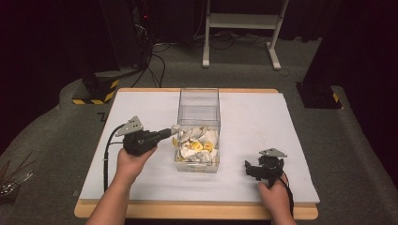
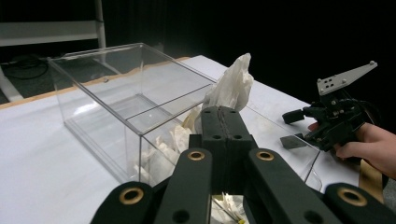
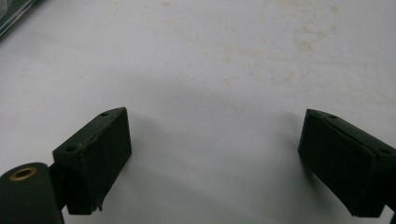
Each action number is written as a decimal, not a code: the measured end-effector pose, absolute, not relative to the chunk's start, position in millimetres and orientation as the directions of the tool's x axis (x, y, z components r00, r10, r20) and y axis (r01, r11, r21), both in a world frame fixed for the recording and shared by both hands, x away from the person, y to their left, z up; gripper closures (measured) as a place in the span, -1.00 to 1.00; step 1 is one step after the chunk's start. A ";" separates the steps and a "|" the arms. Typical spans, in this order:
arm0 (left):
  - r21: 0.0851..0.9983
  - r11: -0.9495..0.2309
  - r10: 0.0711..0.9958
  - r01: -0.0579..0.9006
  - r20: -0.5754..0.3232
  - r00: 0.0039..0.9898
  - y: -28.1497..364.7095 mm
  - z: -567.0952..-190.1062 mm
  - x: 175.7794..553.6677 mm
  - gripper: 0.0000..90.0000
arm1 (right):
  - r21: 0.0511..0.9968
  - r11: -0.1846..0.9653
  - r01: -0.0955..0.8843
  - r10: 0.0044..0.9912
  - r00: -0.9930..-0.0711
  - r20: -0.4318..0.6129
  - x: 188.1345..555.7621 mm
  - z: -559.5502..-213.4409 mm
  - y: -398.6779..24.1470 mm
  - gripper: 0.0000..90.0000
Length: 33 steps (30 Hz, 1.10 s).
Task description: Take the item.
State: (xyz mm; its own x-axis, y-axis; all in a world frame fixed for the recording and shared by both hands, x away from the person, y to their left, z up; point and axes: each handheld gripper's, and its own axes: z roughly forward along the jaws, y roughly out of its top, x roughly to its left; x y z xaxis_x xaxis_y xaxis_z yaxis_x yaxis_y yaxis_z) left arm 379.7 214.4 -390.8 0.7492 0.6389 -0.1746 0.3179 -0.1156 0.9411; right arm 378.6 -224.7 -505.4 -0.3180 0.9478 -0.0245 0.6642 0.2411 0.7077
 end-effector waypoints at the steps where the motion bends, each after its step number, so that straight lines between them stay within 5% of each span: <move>1: 0.942 -0.115 0.645 0.317 -0.172 0.745 217.6 -390.0 379.4 1.00 | 0.708 0.241 0.664 0.948 -0.318 -0.025 378.6 -505.4 -224.7 -0.79; 33: 0.944 -0.092 0.735 0.318 -0.151 0.661 273.2 -380.3 378.0 1.00 | 0.708 0.241 0.664 0.948 -0.319 -0.023 378.8 -505.4 -224.9 -0.79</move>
State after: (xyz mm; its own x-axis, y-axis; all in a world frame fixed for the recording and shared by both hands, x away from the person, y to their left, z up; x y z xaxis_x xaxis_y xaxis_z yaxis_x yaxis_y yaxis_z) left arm 378.0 273.2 -380.3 0.6610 0.7351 -0.1506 0.3178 -0.0924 0.9437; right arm 378.8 -224.9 -505.4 -0.3188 0.9475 -0.0232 0.6644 0.2408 0.7075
